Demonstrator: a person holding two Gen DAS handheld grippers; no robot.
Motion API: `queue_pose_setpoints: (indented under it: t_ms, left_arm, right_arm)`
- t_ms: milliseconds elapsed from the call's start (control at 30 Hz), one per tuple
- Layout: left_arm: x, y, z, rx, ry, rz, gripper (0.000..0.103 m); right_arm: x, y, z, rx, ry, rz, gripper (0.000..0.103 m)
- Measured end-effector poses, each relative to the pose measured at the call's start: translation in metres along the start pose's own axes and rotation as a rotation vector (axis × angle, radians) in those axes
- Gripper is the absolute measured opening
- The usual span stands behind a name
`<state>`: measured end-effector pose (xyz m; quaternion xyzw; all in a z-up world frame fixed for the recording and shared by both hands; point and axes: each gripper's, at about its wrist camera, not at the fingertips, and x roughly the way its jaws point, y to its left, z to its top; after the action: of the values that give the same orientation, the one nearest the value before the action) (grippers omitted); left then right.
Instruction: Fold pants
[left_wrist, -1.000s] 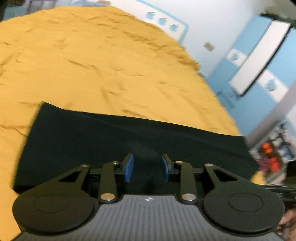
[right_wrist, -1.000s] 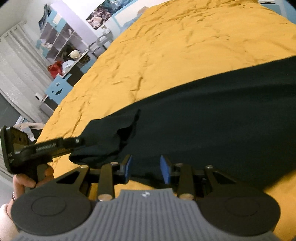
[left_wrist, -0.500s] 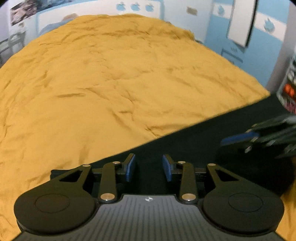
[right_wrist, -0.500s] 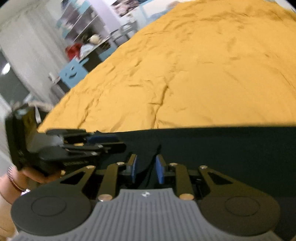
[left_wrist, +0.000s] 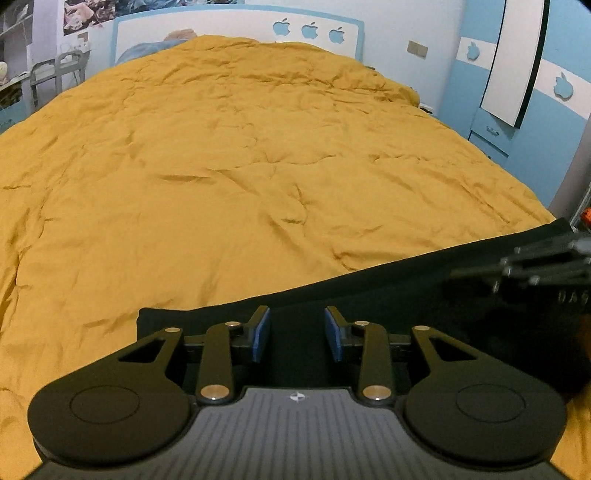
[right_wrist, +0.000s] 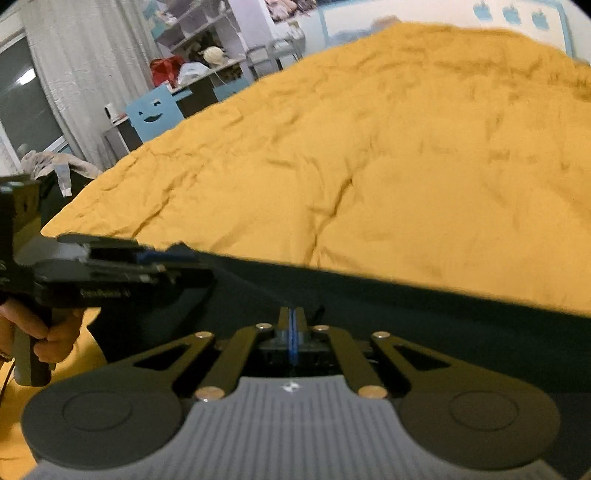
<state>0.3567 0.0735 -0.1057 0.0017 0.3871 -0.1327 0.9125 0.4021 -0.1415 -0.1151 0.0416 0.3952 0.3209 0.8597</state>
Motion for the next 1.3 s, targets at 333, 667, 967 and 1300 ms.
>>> queue_pose_setpoints:
  t_ms: [333, 667, 967, 1300]
  left_arm:
    - [0.017, 0.007, -0.009, -0.061, 0.02, 0.069, 0.032]
    - [-0.015, 0.008, -0.012, -0.152, -0.046, 0.067, 0.032]
    - [-0.057, 0.018, -0.024, -0.245, -0.101, 0.103, 0.032]
    - [-0.126, 0.029, -0.025, -0.386, -0.208, 0.149, 0.03]
  right_arm:
    - [0.029, -0.02, 0.006, 0.088, 0.025, -0.036, 0.0]
    - [0.014, -0.053, -0.037, 0.54, 0.089, 0.19, 0.029]
    - [0.039, -0.056, -0.052, 0.734, 0.078, 0.307, 0.002]
    - [-0.073, 0.005, 0.056, 0.506, -0.124, 0.304, 0.0]
